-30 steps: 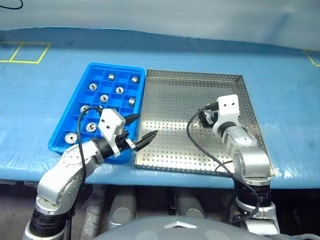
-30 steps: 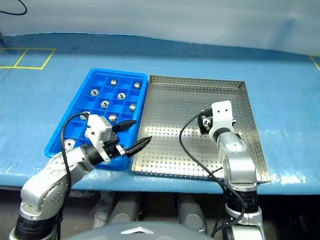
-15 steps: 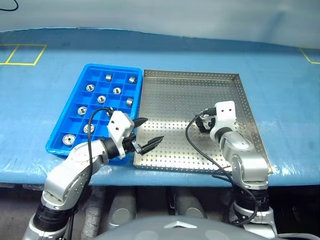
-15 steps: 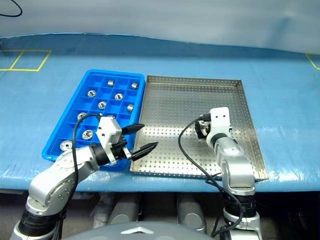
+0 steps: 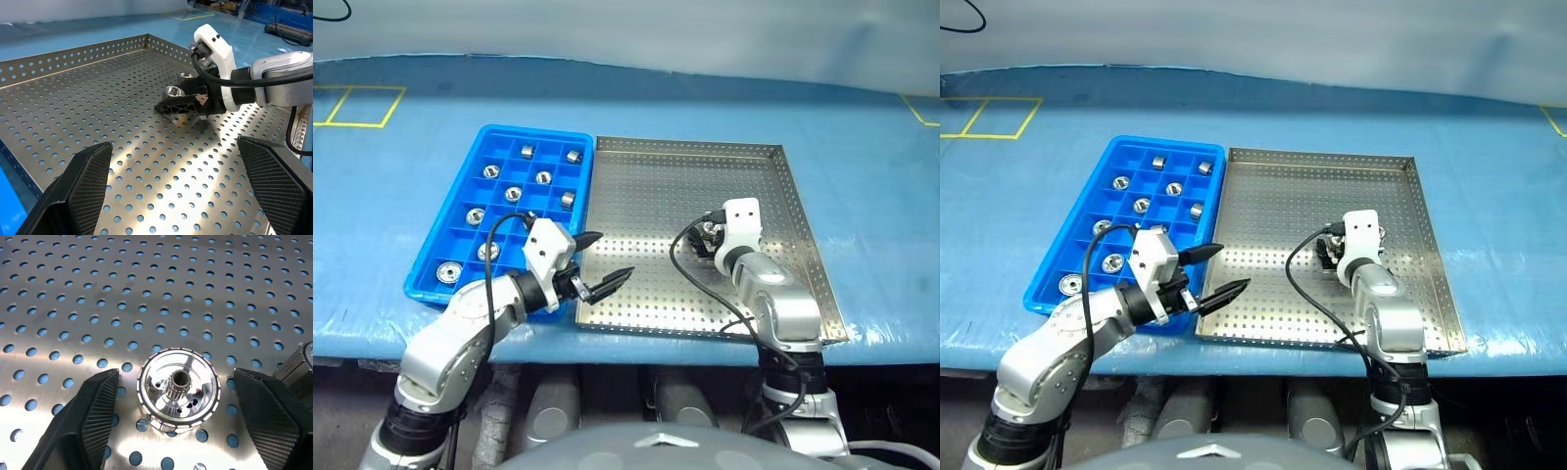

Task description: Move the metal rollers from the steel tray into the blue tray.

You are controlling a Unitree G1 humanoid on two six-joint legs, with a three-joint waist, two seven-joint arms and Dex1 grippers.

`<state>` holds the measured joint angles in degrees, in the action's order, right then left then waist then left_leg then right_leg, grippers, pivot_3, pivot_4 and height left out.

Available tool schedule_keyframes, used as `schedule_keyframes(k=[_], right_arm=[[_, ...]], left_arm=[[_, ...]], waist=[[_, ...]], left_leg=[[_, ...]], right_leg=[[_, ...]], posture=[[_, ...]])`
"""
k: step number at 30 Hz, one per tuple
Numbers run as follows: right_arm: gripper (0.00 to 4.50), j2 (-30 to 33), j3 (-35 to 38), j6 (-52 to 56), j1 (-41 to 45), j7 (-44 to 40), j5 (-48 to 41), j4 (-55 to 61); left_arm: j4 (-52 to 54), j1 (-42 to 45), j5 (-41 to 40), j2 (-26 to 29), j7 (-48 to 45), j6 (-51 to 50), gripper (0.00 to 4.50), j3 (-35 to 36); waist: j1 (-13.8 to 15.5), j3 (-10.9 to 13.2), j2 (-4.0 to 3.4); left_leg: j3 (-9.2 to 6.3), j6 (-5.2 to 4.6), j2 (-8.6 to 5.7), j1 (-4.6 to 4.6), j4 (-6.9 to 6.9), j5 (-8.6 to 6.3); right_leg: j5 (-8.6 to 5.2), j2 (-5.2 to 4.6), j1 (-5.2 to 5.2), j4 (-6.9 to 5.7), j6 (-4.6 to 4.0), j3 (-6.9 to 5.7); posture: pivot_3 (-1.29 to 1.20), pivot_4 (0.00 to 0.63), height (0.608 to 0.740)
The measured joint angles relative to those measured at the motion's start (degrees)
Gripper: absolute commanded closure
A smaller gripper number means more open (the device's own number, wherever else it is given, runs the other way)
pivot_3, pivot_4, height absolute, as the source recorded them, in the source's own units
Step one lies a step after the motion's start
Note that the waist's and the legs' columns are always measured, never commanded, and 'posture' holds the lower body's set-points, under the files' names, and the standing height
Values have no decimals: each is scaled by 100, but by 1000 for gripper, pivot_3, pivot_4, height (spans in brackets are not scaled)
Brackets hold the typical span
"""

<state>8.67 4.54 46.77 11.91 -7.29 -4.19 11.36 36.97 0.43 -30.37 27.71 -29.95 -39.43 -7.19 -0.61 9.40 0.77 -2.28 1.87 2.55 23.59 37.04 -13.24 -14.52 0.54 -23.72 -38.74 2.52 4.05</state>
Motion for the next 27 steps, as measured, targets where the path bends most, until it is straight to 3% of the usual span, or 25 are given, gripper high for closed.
schedule_keyframes(k=[4,10,16,27], right_arm=[[2742,25,-33,14,-44,-44,-66,125],[2783,137,-411,257,57,-185,-91,811],[2783,-118,-1265,407,834,-460,-196,1150],[2783,-863,-2340,-106,1848,-926,-175,-344]], left_arm=[[0,-24,0,-3,11,2,0,14],[5,-90,-4,-14,31,10,0,59],[150,-487,-139,-15,9,137,0,450],[1045,-1911,-243,-27,449,240,0,1475]], waist=[[3,0,0],[-4,0,0],[12,1,-1],[340,3,3]], left_leg=[[0,0,0,1,0,0],[-1,0,1,0,0,0],[-7,-1,5,-1,0,1],[-9,0,4,1,-5,0]], right_leg=[[0,0,-1,0,0,0],[0,2,-3,-4,0,0],[-1,5,-3,-8,-2,-6],[-4,0,-4,-5,-12,-12]], posture=[[114,150,740],[128,150,740],[180,150,740],[393,150,740]])
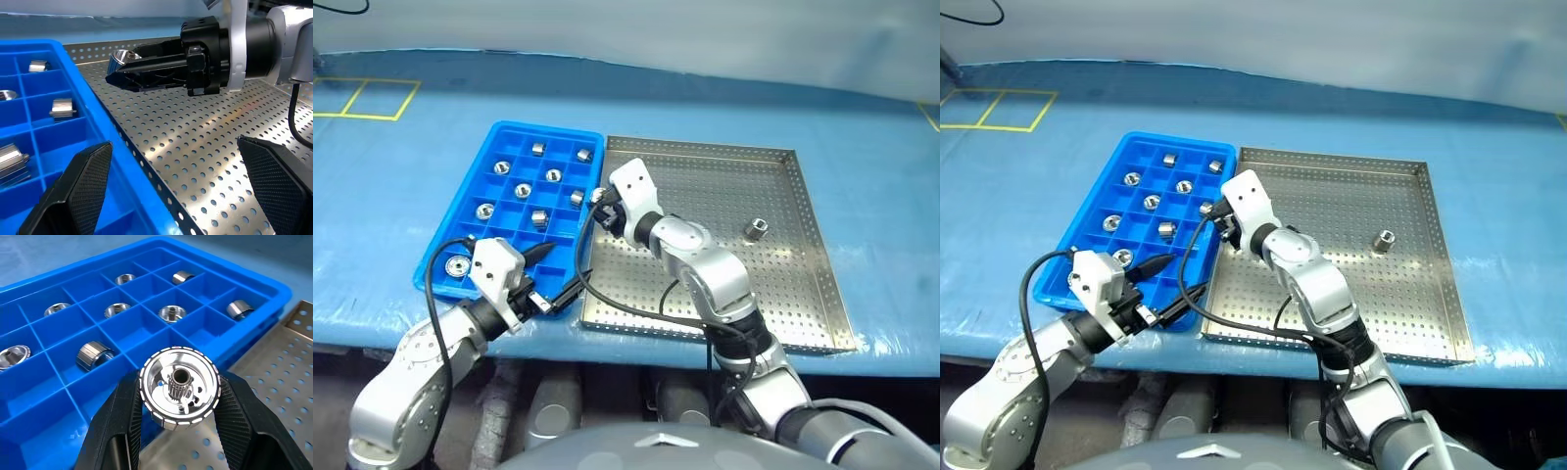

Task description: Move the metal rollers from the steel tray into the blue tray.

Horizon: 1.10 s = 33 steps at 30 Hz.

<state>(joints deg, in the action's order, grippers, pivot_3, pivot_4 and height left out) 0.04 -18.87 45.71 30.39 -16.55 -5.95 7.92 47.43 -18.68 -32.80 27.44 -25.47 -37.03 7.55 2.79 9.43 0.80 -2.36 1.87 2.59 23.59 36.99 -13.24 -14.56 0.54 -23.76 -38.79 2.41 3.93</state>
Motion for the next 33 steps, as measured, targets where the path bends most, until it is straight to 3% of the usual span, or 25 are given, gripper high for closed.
schedule_keyframes(k=[11,22,23,28,33], right_arm=[[2783,-141,-387,-276,33,-469,0,-353],[2783,223,-603,85,-667,-582,4,354],[2068,239,-623,99,-679,-582,8,387],[598,223,-678,139,-694,-591,-18,436],[598,418,-367,182,-736,-427,9,712]], left_arm=[[530,-786,-1,-216,419,43,0,154],[537,-530,-4,-208,416,48,0,70],[532,-480,-4,-198,413,47,0,65],[472,-307,-22,-145,380,32,0,23],[360,-12,-123,-34,245,20,0,-70]], waist=[[519,0,0],[592,0,-1],[590,0,-1],[579,0,-1],[577,1,-1]], left_leg=[[-6,1,0,0,1,0],[-4,1,0,1,0,0],[-4,1,0,1,1,0],[-4,2,0,0,3,0],[-2,3,-3,5,9,1]], right_leg=[[-23,0,2,4,-31,-9],[-25,-1,1,7,-32,-8],[-25,-1,2,7,-32,-8],[-25,0,2,7,-32,-9],[-23,-4,2,10,-29,-8]], posture=[[443,150,740],[390,150,740],[383,150,740],[352,150,740],[277,150,740]])
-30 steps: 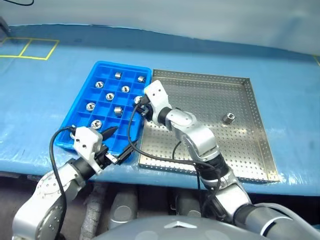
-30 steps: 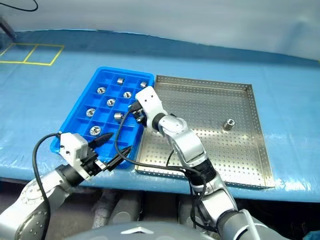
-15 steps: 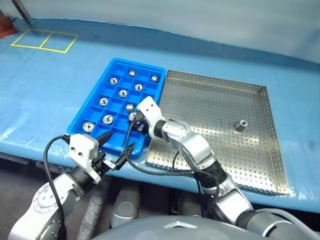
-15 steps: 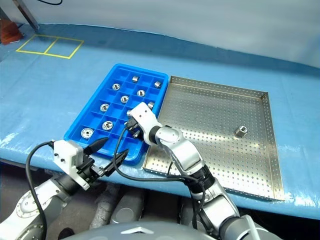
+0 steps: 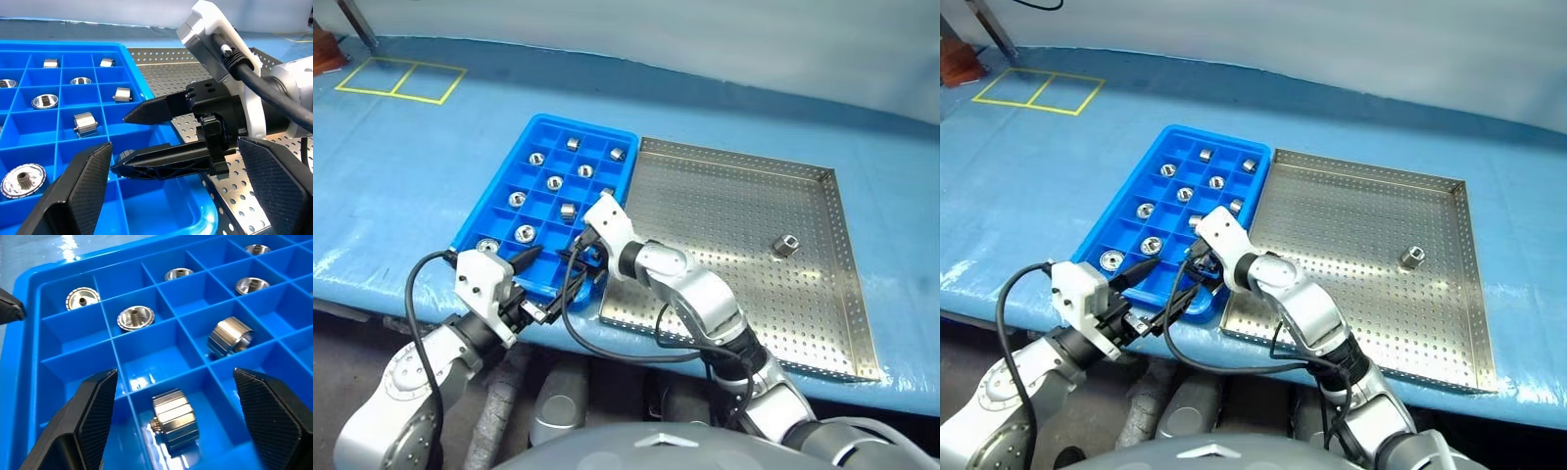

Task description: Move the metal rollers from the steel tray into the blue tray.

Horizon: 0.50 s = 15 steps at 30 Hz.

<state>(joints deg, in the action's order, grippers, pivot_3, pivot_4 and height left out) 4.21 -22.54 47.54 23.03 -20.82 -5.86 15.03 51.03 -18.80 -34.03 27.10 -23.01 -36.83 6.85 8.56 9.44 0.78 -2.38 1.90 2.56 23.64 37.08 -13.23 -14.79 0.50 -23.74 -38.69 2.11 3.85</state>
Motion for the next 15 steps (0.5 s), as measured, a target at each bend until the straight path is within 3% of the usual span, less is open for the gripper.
schedule_keyframes(k=[7,15], right_arm=[[598,384,1581,58,-401,1140,443,541],[598,710,2911,269,-1213,1861,751,722]], left_arm=[[-418,866,-39,46,-243,-26,0,-460],[-1238,1916,-14,49,-698,-42,0,-1135]], waist=[[-172,-1,0],[-788,-1,-6]], left_leg=[[2,1,-2,5,-5,0],[15,-4,3,-2,-11,-3]], right_leg=[[3,0,-1,5,2,3],[19,6,-4,-2,30,18]], posture=[[136,150,740],[15,150,740]])
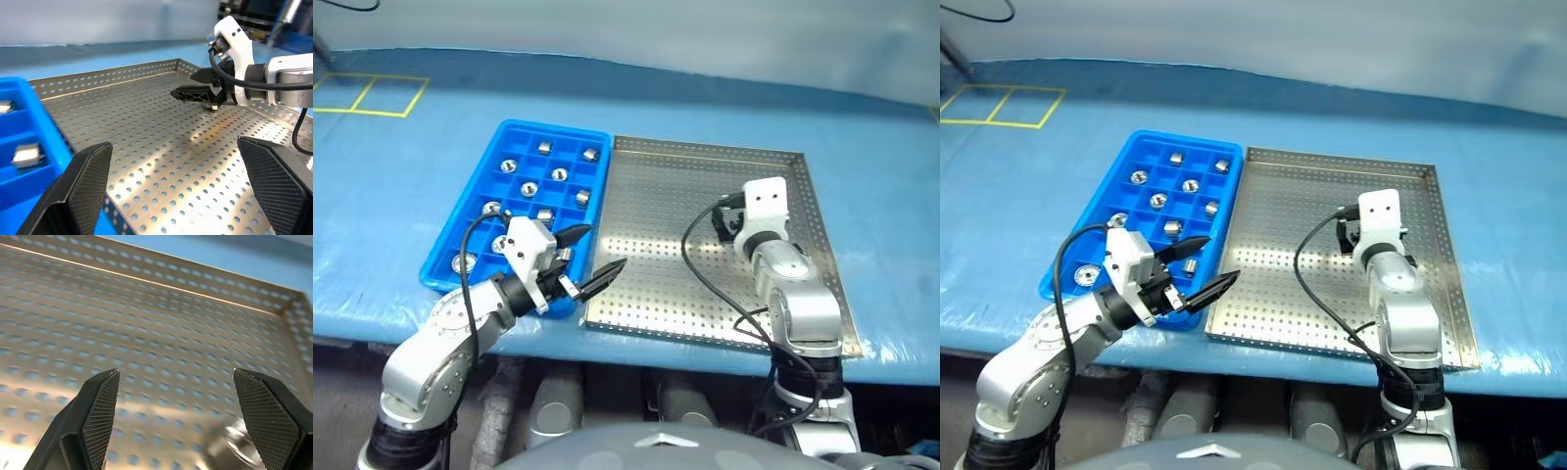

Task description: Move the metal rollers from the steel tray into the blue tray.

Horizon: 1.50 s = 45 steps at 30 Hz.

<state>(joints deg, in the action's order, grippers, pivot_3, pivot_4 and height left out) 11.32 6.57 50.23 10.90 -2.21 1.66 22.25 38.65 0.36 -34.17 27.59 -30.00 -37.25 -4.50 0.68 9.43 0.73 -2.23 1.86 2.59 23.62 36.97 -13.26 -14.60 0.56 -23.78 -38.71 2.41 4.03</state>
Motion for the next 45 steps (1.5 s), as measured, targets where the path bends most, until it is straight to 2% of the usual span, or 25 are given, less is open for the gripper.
schedule_keyframes(k=[3,6,18,28,35,41,45], right_arm=[[598,-104,166,16,-135,145,3,61],[598,-253,309,16,-159,224,-34,61],[598,-528,674,-291,255,381,-381,-672],[598,-461,594,-659,416,244,-529,-1420],[2726,-497,486,-709,431,295,-526,-1499],[2785,-442,280,-594,323,176,-546,-1163],[2785,-196,-267,-368,228,-459,-793,-380]], left_arm=[[-168,145,2,0,-134,0,0,-132],[-238,190,4,0,-210,1,0,-170],[-260,179,9,-1,-259,2,0,-167],[-260,92,26,-22,-248,6,0,-161],[-260,68,31,-34,-244,22,0,-161],[-260,-11,33,-35,-227,34,0,-150],[-258,-176,20,-33,-228,65,0,-25]], waist=[[-220,0,-1],[-311,0,0],[-302,0,0],[-279,0,0],[-276,0,0],[-273,0,-1],[-282,1,-2]], left_leg=[[3,0,1,-4,1,0],[2,-1,1,-6,5,0],[10,-2,-3,-3,10,1],[14,-3,-4,-5,10,0],[13,-3,-4,-5,10,0],[13,-3,-3,-5,9,0],[13,-3,0,-6,8,0]], right_leg=[[0,2,0,-7,1,5],[1,3,1,-12,3,6],[10,1,0,-9,17,16],[10,0,1,-9,17,20],[11,0,1,-9,18,20],[11,1,0,-9,18,20],[10,3,-1,-10,18,20]], posture=[[-5,150,740],[-8,150,740],[17,150,740],[41,150,740],[53,150,740],[61,150,740],[101,150,740]])
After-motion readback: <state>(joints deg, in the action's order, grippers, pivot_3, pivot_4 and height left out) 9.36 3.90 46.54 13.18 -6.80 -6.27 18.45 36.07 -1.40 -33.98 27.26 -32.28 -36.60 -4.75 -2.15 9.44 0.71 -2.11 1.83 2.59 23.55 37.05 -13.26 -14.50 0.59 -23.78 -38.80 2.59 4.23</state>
